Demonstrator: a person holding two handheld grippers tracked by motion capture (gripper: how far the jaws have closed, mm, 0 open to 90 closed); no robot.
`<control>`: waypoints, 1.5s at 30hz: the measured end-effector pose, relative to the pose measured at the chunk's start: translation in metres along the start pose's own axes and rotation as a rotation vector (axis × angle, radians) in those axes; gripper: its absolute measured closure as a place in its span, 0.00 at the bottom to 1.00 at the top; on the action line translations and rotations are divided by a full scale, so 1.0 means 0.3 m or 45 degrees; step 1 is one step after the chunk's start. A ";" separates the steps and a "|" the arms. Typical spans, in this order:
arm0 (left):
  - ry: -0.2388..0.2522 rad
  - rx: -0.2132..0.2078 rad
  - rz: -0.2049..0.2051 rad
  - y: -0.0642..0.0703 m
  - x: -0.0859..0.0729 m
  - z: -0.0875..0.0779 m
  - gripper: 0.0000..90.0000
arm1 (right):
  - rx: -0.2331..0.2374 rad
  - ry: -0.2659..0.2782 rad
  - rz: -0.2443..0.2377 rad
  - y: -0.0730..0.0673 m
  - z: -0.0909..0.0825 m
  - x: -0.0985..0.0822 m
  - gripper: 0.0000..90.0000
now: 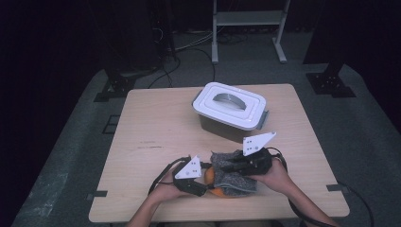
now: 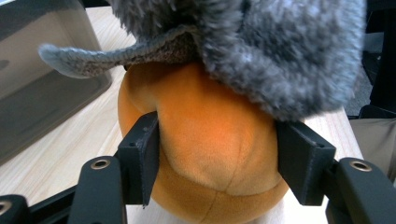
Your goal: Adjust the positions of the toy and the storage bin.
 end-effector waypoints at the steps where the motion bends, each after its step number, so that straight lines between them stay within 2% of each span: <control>1: 0.000 0.000 0.000 0.000 0.000 0.000 0.41 | 0.000 0.000 0.000 0.000 0.000 0.000 0.87; 3: 0.002 -0.001 0.003 -0.002 -0.002 -0.002 0.41 | -0.011 0.009 0.023 0.009 -0.018 -0.015 0.87; 4: 0.006 -0.004 0.007 -0.001 -0.002 -0.001 0.41 | -0.047 -0.001 0.040 0.021 -0.047 -0.039 0.87; 7: 0.012 -0.011 -0.004 -0.001 -0.001 0.000 0.41 | -0.076 -0.004 0.075 0.034 -0.074 -0.069 0.87; 9: 0.022 -0.015 -0.026 -0.002 0.001 0.003 0.35 | -0.089 0.001 0.111 0.038 -0.087 -0.097 0.87; 10: 0.019 -0.014 -0.047 -0.005 0.005 0.005 0.35 | -0.089 0.001 0.111 0.038 -0.087 -0.097 0.87; 11: 0.014 -0.013 -0.076 -0.009 0.010 0.005 0.29 | -0.090 0.000 0.113 0.032 -0.084 -0.100 0.87; 12: 0.019 -0.025 -0.142 -0.016 0.017 0.005 0.19 | -0.089 -0.001 0.110 0.018 -0.068 -0.102 0.86; 14: 0.025 -0.036 -0.204 -0.017 0.022 0.012 0.12 | -0.075 0.015 0.115 0.008 -0.057 -0.107 0.87; 16: 0.012 -0.037 -0.187 -0.011 0.023 0.019 0.14 | -0.062 0.026 0.114 -0.003 -0.052 -0.106 0.86; 17: 0.012 -0.037 -0.187 -0.011 0.023 0.019 0.19 | -0.062 0.026 0.114 -0.003 -0.052 -0.106 0.86; 18: 0.005 -0.036 -0.162 -0.005 0.023 0.020 0.19 | -0.056 0.025 0.110 -0.009 -0.052 -0.103 0.86; 20: 0.002 -0.012 -0.115 0.006 0.025 0.018 0.28 | -0.044 0.028 0.079 -0.016 -0.058 -0.082 0.86; 22: -0.001 -0.004 -0.102 0.008 0.026 0.017 0.30 | -0.045 0.028 0.067 -0.014 -0.058 -0.071 0.86; 23: 0.000 0.003 -0.085 0.013 0.027 0.017 0.32 | -0.039 0.040 0.050 -0.009 -0.051 -0.044 0.86; 24: -0.007 0.010 -0.025 0.023 0.029 0.014 0.33 | -0.037 0.045 0.038 -0.007 -0.043 -0.030 0.86; 26: -0.005 0.012 -0.009 0.029 0.029 0.014 0.35 | -0.038 0.047 0.027 -0.005 -0.033 -0.017 0.86; 28: -0.020 0.018 0.022 0.028 0.022 0.006 0.37 | -0.030 0.017 0.002 0.000 -0.004 -0.006 0.86; 31: -0.011 0.017 0.018 0.026 0.020 0.004 0.38 | -0.026 0.019 0.016 0.008 -0.007 -0.018 0.86; 33: -0.002 0.012 0.008 0.026 0.022 0.008 0.38 | -0.045 0.019 0.046 0.016 -0.031 -0.047 0.86; 39: 0.016 0.003 -0.013 0.023 0.021 0.012 0.38 | -0.085 0.011 0.086 0.016 -0.082 -0.100 0.86; 45: 0.015 -0.004 -0.007 0.018 0.018 0.011 0.39 | -0.103 0.000 0.122 0.016 -0.117 -0.140 0.86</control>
Point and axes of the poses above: each handheld gripper's, and its own axes: z roughly forward along the jaws, x roughly out of its top, y roughly to its right, the point moved 2 cm from there along z, roughly forward along the jaws, and after that the axes turned 15 degrees about -z, right-handed, at the moved point
